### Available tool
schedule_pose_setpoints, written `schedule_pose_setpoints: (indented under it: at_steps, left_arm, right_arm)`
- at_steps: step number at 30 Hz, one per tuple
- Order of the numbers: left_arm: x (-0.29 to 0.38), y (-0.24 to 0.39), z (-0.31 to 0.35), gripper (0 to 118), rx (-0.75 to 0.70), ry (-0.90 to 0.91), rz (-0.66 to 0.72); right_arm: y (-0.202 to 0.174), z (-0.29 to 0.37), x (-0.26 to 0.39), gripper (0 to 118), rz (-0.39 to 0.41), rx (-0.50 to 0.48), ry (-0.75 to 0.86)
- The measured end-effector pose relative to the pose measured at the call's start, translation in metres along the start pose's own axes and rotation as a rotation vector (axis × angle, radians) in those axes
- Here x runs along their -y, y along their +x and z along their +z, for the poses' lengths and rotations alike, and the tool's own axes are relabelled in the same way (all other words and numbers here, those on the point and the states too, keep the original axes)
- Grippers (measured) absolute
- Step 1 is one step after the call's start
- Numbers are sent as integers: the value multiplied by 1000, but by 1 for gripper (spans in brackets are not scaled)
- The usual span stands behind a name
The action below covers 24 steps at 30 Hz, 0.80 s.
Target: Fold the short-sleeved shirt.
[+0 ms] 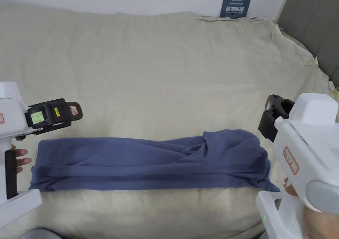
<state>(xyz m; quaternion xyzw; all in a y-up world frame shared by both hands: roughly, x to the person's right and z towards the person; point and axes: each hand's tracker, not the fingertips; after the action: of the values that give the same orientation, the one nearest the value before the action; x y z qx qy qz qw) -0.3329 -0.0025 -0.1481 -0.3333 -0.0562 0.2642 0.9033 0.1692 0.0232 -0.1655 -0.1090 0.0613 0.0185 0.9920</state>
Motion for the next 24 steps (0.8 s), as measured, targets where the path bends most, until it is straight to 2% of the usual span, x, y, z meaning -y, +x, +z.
schedule_pose_setpoints:
  at_steps: [5, 7, 9, 10, 13, 16, 18, 19, 22, 23, 24]
  left_arm:
    - [-6, -65, -16, 118, 32, -146, 146]
    - [-5, -87, -24, 118, 8, -199, 156]
    - [-1, -103, -31, 118, -14, -222, 159]
    - [3, -110, -35, 118, -9, -272, 226]
    - [8, -127, -50, 118, -25, -318, 290]
    - [14, -138, -64, 118, -37, -334, 290]
    - [17, -142, -73, 107, -57, -358, 270]
    - [23, -139, -76, 97, -64, -364, 271]
    - [24, -134, -77, 94, -66, -346, 241]
    - [24, -132, -75, 88, -68, -347, 245]
    - [24, -130, -76, 74, -74, -345, 251]
  right_arm:
    - [-5, -5, 2, 1, 8, 6, -13]
    - [-7, -8, 4, 1, 10, 11, -26]
    - [-10, -9, 4, 1, 13, 15, -39]
    - [-12, -11, 5, 1, 14, 19, -46]
    - [-15, -15, 6, 1, 21, 32, -61]
    - [-17, -18, 7, 1, 25, 40, -73]
    - [-18, -19, 7, 1, 36, 42, -85]
    - [-18, -19, 8, 1, 40, 45, -88]
    - [-17, -19, 9, 1, 35, 48, -99]
    - [-17, -20, 9, 1, 34, 49, -101]
    - [-18, -20, 10, 1, 36, 50, -104]
